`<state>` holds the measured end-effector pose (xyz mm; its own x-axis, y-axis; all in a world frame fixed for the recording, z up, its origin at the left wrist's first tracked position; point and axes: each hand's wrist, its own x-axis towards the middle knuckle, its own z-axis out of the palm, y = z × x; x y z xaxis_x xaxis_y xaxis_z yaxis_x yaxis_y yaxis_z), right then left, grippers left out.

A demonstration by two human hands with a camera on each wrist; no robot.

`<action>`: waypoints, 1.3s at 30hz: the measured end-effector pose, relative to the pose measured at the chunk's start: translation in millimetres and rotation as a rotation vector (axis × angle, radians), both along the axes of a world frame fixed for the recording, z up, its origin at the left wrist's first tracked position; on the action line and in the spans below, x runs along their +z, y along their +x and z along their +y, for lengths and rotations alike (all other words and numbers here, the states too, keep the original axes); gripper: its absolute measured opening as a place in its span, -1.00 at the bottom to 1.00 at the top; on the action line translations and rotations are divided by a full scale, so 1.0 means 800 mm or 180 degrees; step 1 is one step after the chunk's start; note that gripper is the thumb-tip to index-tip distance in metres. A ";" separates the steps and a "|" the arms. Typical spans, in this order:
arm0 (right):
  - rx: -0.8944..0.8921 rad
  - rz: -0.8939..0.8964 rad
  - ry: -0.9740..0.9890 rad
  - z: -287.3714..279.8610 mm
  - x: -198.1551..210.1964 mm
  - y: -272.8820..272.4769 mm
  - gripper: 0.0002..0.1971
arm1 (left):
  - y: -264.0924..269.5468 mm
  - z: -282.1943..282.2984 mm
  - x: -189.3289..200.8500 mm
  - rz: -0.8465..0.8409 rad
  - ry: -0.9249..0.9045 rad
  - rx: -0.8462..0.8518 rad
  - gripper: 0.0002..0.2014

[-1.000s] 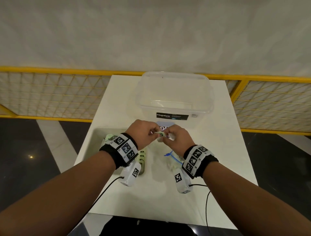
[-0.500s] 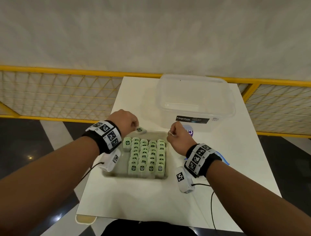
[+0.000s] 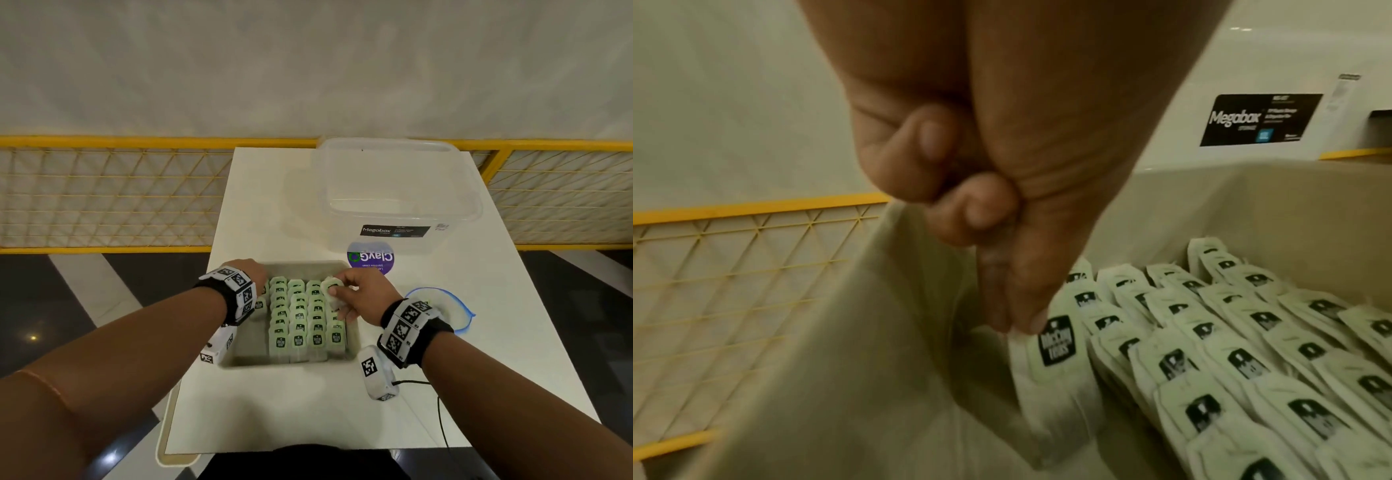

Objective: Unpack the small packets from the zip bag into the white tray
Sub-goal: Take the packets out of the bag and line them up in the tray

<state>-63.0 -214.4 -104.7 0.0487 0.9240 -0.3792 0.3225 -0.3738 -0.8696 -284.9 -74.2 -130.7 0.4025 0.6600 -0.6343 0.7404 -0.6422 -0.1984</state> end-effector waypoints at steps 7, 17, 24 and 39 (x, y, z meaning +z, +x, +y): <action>-0.0048 -0.0288 0.0035 0.006 -0.013 -0.005 -0.91 | 0.012 0.006 -0.005 -0.0030 0.0000 0.0409 -0.89; 0.0063 -0.0516 0.0147 0.019 -0.006 -0.026 -0.83 | 0.021 -0.019 0.056 -0.2196 -0.0199 0.0429 -0.52; 0.0119 -0.0620 0.0271 0.030 0.000 -0.041 -0.85 | 0.040 -0.035 0.080 -0.2589 -0.0162 0.0058 -0.90; -0.0078 -0.1813 0.0207 0.023 -0.024 -0.003 -0.62 | -0.007 -0.009 0.076 -0.1177 0.0168 0.0269 -0.87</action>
